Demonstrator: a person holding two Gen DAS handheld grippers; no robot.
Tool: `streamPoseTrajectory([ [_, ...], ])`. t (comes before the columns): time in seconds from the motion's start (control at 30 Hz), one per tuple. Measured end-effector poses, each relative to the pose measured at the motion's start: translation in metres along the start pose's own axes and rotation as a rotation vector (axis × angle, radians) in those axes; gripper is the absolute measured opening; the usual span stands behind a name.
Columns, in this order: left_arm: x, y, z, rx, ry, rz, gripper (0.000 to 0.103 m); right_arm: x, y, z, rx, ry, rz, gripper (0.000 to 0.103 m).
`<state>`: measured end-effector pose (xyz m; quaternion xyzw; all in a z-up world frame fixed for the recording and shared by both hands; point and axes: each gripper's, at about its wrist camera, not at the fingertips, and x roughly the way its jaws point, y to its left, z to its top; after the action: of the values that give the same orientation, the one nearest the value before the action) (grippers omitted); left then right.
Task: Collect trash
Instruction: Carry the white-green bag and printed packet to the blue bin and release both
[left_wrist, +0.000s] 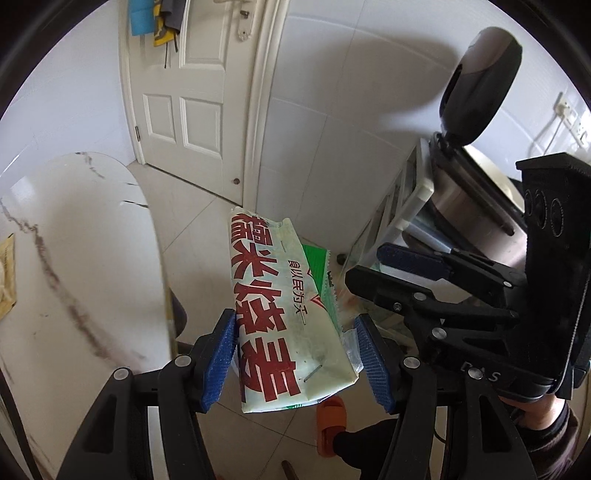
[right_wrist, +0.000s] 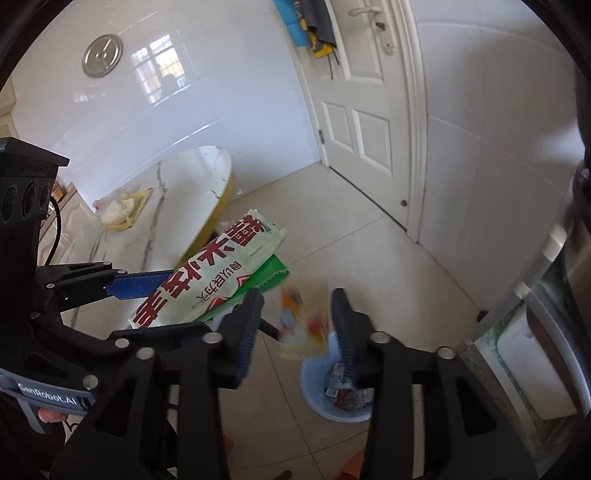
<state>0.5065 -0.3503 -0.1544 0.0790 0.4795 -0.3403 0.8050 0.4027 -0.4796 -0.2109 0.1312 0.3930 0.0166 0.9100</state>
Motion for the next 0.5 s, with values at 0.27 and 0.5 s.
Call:
streamPoseTrajectory([
  [0.27, 0.042, -0.01, 0.016, 0.012, 0.034, 0.015, 0.062, -0.006, -0.032, -0.009, 0.055, -0.007, -0.068, 0.057],
  [0.5, 0.054, -0.02, 0.024, 0.013, 0.05, 0.028, 0.074, -0.027, -0.045, -0.019, 0.085, -0.02, -0.103, 0.066],
])
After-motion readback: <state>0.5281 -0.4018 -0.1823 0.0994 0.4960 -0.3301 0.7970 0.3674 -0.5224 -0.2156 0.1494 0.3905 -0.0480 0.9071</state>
